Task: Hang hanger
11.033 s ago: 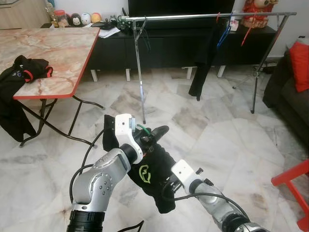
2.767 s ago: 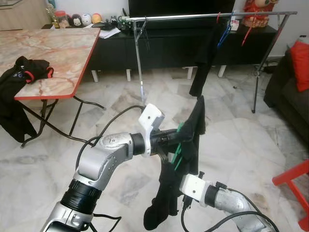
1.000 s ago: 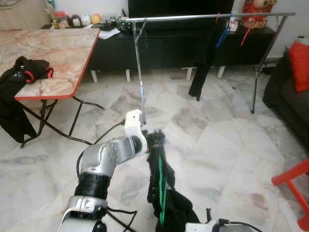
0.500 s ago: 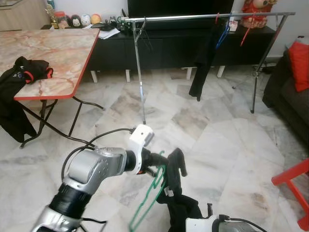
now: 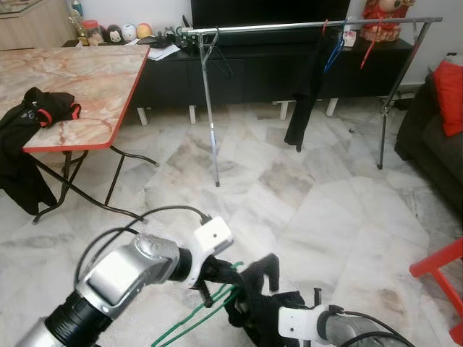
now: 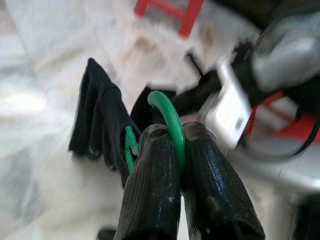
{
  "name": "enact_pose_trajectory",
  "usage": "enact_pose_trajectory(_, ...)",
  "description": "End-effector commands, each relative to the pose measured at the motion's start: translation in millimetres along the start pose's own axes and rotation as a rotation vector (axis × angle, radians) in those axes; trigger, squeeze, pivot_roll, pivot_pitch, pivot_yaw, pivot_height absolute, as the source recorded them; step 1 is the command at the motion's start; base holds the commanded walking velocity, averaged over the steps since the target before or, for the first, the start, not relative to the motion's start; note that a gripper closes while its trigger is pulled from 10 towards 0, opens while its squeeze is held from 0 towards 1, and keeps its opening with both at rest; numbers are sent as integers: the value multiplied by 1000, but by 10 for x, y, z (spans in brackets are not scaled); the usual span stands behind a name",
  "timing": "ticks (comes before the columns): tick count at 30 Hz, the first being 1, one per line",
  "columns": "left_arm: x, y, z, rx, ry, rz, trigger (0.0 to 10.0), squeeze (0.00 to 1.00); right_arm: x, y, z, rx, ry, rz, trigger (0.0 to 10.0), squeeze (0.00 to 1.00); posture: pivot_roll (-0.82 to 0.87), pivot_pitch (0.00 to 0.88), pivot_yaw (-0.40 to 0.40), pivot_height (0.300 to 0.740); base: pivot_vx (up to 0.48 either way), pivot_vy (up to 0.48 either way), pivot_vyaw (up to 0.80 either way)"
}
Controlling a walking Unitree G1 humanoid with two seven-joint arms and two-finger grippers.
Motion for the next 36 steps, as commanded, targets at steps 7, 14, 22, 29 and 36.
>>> enact_pose_trajectory(7, -370, 624, 357, 471, 162, 167, 10000, 0, -24, 44, -4, 19, 7, -1, 0, 0, 39, 0, 8, 740, 0, 0, 0)
enact_pose_trajectory(14, -124, 520, 412, 295, -68, 141, 10000, 0, -37, 78, -19, 28, 12, -5, 0, 0, 50, 2, 15, 740, 0, 0, 0)
enact_pose_trajectory(22, 61, 255, 337, 86, -131, 31, 10000, 0, -55, 82, -32, 23, 11, -9, 0, 0, 53, 8, 19, 740, 0, 0, 0)
enact_pose_trajectory(29, -12, 339, 314, 163, -50, -33, 10000, 0, -90, 80, -49, 18, 16, -7, 0, 0, 51, 14, 22, 740, 0, 0, 0)
enact_pose_trajectory(36, -238, 701, 461, 483, 106, 15, 10000, 0, -78, 77, -56, 19, -16, -24, 0, 0, 51, 14, 21, 740, 0, 0, 0)
Point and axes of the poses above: a point about 5 cm out from each wrist's last joint towards the gripper, its own z axis pointing back from the gripper into the wrist, its own y axis along the axis of the wrist's last joint, x = y × z, the point moved 1 cm from there along -z, pointing out of the wrist towards the gripper, and after that the axes turned 15 degrees about -z, right-handed, at the moved point
